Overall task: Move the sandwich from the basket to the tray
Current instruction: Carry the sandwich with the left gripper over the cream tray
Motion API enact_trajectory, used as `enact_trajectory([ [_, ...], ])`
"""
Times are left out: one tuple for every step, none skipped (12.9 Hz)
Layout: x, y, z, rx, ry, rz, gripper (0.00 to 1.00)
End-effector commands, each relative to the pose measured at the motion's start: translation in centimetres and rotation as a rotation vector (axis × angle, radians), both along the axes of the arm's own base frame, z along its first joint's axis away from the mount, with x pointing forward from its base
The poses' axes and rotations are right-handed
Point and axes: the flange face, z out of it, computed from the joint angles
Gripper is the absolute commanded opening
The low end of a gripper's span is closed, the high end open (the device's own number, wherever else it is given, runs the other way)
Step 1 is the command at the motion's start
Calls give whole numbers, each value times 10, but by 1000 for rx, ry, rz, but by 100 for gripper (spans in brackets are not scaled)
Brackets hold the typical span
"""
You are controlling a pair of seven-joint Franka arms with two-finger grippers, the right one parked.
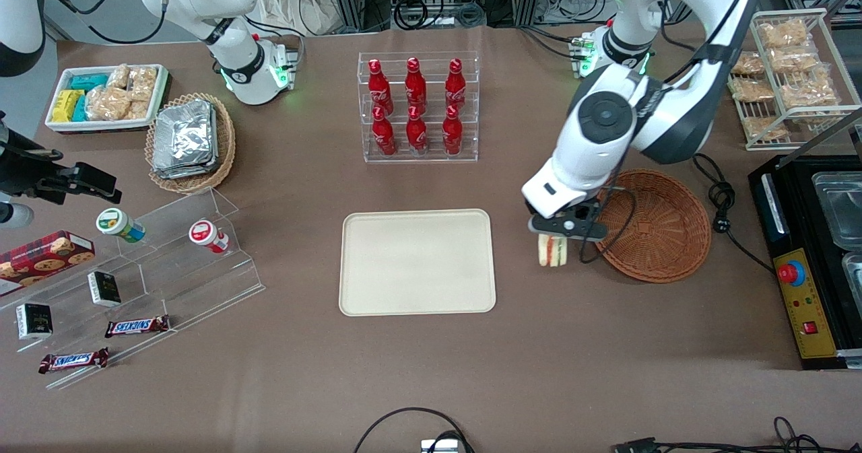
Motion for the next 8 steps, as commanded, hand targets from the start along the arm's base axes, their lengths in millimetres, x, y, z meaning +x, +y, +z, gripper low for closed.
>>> enact_trajectory([
  [16, -26, -14, 8, 16, 26, 28],
  [17, -36, -18, 0, 19, 30, 28],
  [17, -48, -22, -9, 20, 43, 28],
  [22, -50, -28, -16, 27, 69, 28],
  [21, -54, -32, -4, 19, 80, 28],
  [6, -78, -37, 17, 3, 54, 28],
  [0, -90, -47, 24, 5, 58, 28],
  [4, -94, -56, 20, -2, 77, 28],
])
